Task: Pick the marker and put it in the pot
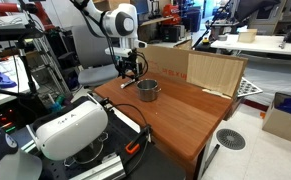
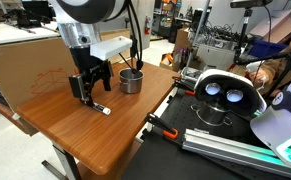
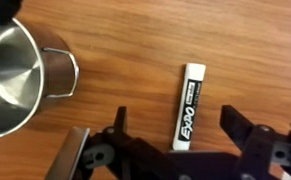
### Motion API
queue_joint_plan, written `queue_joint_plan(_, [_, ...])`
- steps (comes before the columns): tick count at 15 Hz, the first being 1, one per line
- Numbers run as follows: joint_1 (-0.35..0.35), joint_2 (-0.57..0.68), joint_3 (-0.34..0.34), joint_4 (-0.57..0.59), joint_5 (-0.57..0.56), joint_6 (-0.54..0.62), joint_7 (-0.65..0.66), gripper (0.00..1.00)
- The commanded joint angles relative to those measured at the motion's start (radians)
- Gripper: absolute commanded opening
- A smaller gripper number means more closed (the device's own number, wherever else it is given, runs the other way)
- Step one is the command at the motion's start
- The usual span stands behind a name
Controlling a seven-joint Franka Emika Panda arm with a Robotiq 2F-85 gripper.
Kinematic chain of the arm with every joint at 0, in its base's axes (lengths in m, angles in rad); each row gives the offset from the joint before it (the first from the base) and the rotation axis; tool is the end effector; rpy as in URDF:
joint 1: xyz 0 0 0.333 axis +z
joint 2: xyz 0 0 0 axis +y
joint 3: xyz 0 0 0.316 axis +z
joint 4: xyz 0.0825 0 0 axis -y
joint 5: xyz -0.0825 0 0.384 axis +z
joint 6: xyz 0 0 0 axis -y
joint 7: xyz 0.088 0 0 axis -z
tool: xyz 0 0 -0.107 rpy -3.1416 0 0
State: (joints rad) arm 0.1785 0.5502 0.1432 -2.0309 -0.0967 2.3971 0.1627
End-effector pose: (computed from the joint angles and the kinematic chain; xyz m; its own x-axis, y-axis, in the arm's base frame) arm 0.5478 0.1827 0.1596 0.9604 0.2160 -0.1759 0.2204 -0.9754 0.0059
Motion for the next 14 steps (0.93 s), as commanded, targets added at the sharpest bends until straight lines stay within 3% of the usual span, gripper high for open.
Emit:
queue_joint_plan(1, [0.044, 0.050, -0.042, 0.043, -0.016, 0.024, 0.026, 1.00])
queue_joint_plan(4, [0.065, 0.082, -0.062, 0.066, -0.022, 0.033, 0.042, 1.00])
queue_joint_plan(5, [0.070, 0.091, -0.066, 0.074, -0.022, 0.030, 0.045, 0.75])
queue_joint_plan(7, [0.078, 0.103, -0.072, 0.085, -0.023, 0.031, 0.047, 0.68])
queue_joint_plan(14, [0.084, 0.103, -0.076, 0.101, -0.020, 0.017, 0.047, 0.13])
